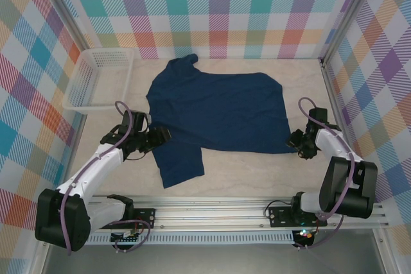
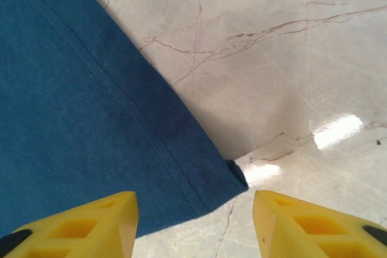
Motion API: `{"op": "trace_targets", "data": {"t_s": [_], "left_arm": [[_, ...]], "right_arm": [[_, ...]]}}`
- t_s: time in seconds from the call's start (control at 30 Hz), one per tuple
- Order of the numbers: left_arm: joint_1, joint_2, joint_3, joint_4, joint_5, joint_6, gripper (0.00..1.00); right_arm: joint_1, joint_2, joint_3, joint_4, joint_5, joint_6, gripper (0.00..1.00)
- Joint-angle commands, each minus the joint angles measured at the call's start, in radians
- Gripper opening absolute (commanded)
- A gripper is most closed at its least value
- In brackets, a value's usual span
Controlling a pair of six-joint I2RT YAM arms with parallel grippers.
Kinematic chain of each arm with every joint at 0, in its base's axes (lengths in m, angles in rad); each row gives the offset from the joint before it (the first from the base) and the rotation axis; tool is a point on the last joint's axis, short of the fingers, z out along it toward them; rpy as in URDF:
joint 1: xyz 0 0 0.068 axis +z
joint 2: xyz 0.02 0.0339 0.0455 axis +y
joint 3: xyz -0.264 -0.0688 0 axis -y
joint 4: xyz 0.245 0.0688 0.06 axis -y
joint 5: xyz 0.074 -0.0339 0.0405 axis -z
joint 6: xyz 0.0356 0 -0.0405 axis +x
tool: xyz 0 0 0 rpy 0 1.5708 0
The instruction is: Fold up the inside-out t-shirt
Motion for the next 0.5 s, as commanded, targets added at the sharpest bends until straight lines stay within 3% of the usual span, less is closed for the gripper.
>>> {"op": "trace_targets", "data": {"t_s": [0.0, 0.27, 0.47], "left_arm": [[-0.012, 0.019, 0.028, -0.014, 0.025, 0.014, 0.6], [-0.013, -0.006, 0.048, -0.049, 0.03, 0.016, 0.6], [-0.013, -0.048, 0.067, -0.086, 0.016, 0.021, 0.6]], "right_arm": [[-0.01, 0.024, -0.007, 0.026, -0.036, 0.027, 0.5], [-0.022, 0.071, 0.0, 0.044, -0.028, 0.036, 0.41], [-0.022, 0.014, -0.008, 0.007, -0.039, 0.037, 0.47]]}}
